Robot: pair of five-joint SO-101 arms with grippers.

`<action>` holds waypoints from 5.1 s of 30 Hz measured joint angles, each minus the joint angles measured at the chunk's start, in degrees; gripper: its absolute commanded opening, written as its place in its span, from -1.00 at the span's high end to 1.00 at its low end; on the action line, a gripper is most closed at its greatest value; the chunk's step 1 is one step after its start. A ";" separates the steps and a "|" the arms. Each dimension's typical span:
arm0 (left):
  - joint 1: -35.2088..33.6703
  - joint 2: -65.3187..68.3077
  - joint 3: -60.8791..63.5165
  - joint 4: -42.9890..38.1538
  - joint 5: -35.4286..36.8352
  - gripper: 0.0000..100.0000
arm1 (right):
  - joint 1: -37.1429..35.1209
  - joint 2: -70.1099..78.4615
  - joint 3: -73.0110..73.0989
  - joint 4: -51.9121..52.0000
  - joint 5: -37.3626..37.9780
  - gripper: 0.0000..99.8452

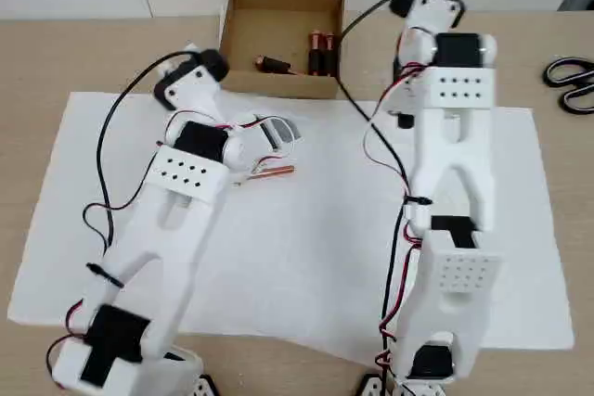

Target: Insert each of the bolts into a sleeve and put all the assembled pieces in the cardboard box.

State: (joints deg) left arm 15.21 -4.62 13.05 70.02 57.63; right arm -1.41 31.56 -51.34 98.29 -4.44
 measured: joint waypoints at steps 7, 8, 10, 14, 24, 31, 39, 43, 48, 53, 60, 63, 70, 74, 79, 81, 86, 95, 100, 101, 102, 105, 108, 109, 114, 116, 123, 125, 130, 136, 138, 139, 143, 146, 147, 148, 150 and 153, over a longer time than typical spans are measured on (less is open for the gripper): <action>0.44 10.02 -1.67 -1.58 11.25 0.42 | 1.76 -3.43 0.00 0.09 0.00 0.99; 0.44 11.43 -2.11 -1.67 11.96 0.42 | 1.76 -3.43 0.00 0.09 0.09 0.99; 0.44 13.89 -3.34 -1.58 12.84 0.42 | 1.85 -3.43 0.00 0.09 0.26 0.99; -0.09 17.23 -4.75 -1.58 13.80 0.42 | 1.76 -3.43 0.00 0.09 0.26 0.99; -4.48 21.01 -4.84 -1.58 16.62 0.42 | 1.76 -3.43 0.00 0.18 0.26 0.99; -4.57 25.05 -6.51 -1.76 16.97 0.71 | 1.76 -3.43 0.00 0.18 0.26 0.99; -4.66 25.93 -7.12 -3.34 17.23 0.93 | 1.76 -3.43 0.00 0.18 0.44 0.99; -4.66 25.93 -7.56 -3.34 17.23 0.93 | 1.76 -3.43 0.00 0.18 0.44 0.99; -4.57 26.02 -8.18 -3.60 16.97 0.99 | 1.76 -3.43 0.00 0.18 0.44 0.99; -4.48 26.64 -13.27 -0.70 12.31 0.99 | 1.76 -3.43 0.00 0.18 0.44 0.99; -4.48 26.64 -24.09 7.30 -2.29 0.99 | 1.76 -3.43 0.00 0.18 0.44 0.99; -4.48 26.81 -27.52 10.64 -7.74 0.99 | 1.76 -3.43 0.00 0.18 0.44 0.99; -4.48 26.99 -34.02 18.81 -19.96 0.99 | -0.53 -3.43 3.78 0.18 0.44 0.99; -4.48 27.25 -38.68 22.77 -33.85 0.99 | -3.43 -3.43 7.30 0.18 0.44 0.99; -4.40 27.60 -39.12 25.41 -44.84 0.99 | -5.19 -3.69 8.00 0.18 0.44 0.99; -4.13 27.60 -39.21 25.67 -45.89 0.99 | -5.89 -3.69 8.26 0.18 0.44 0.99; -3.34 27.60 -39.65 27.08 -46.51 0.99 | -6.33 -10.90 12.48 0.18 0.44 0.99; -3.34 27.60 -46.77 28.75 -46.95 0.99 | -7.30 -37.63 30.24 -2.90 1.49 0.98; -3.34 27.60 -47.47 28.75 -43.16 0.99 | -7.30 -50.02 52.22 -16.70 5.89 0.98; -3.34 27.60 -47.47 28.75 -41.58 0.99 | -7.30 -53.27 57.23 -20.75 6.24 0.98; -3.34 27.60 -47.47 28.66 -40.00 0.99 | -7.30 -56.79 62.68 -25.14 6.59 0.99; -3.34 27.60 -47.47 27.43 -35.34 0.99 | -7.30 -67.34 78.95 -39.21 8.09 0.99; -3.34 27.60 -47.47 27.08 -33.58 0.99 | -7.38 -71.47 93.71 -52.31 9.05 0.99; -3.25 27.60 -47.47 27.08 -33.32 0.99 | -7.38 -71.65 97.76 -55.47 9.14 0.99; -2.81 27.60 -47.47 27.08 -32.97 0.99 | -7.91 -72.35 108.04 -64.70 9.14 0.99; -2.81 27.60 -47.47 27.08 -32.79 0.99 | -7.65 -72.44 108.48 -65.05 9.14 0.99; -2.81 27.60 -47.47 27.08 -32.79 0.99 | -10.90 -77.71 109.19 -61.71 -1.93 0.99; -2.81 27.60 -47.47 27.08 -32.79 0.99 | -10.81 -82.64 109.27 -60.75 -4.84 0.99; -2.81 27.60 -47.47 27.08 -32.79 0.99 | -11.87 -100.66 114.55 -60.66 -4.66 0.99; -1.23 27.60 -47.47 27.08 -32.79 0.99 | -12.04 -123.52 131.08 -62.95 -0.88 0.99; 0.44 27.60 -47.47 26.64 -32.79 0.99 | -12.22 -130.73 137.05 -64.70 -0.44 0.99; 1.49 27.60 -47.47 25.93 -32.79 0.99 | -12.31 -133.10 139.25 -65.23 -0.44 0.99; 5.10 27.60 -47.82 21.19 -30.51 0.99 | -12.13 -133.19 141.27 -65.93 -0.44 0.99; 6.24 27.60 -51.96 17.67 -28.04 0.99 | -12.22 -134.07 141.45 -65.93 -0.44 0.99; 6.33 27.60 -54.15 17.41 -27.60 0.99 | -12.22 -134.33 141.36 -65.93 -0.44 0.99; 6.33 27.60 -56.70 17.41 -27.52 0.99 | -12.22 -134.59 141.36 -65.93 -0.44 0.99; 6.15 27.60 -62.77 18.99 -27.52 0.99 | -12.31 -134.59 141.36 -65.93 -0.44 0.99; 6.15 27.60 -74.73 25.05 -27.69 0.99 | -12.31 -134.68 141.63 -65.93 -0.44 0.99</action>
State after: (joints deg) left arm 21.36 22.99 -61.67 95.08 29.93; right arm -13.71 -103.12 90.29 32.35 -4.88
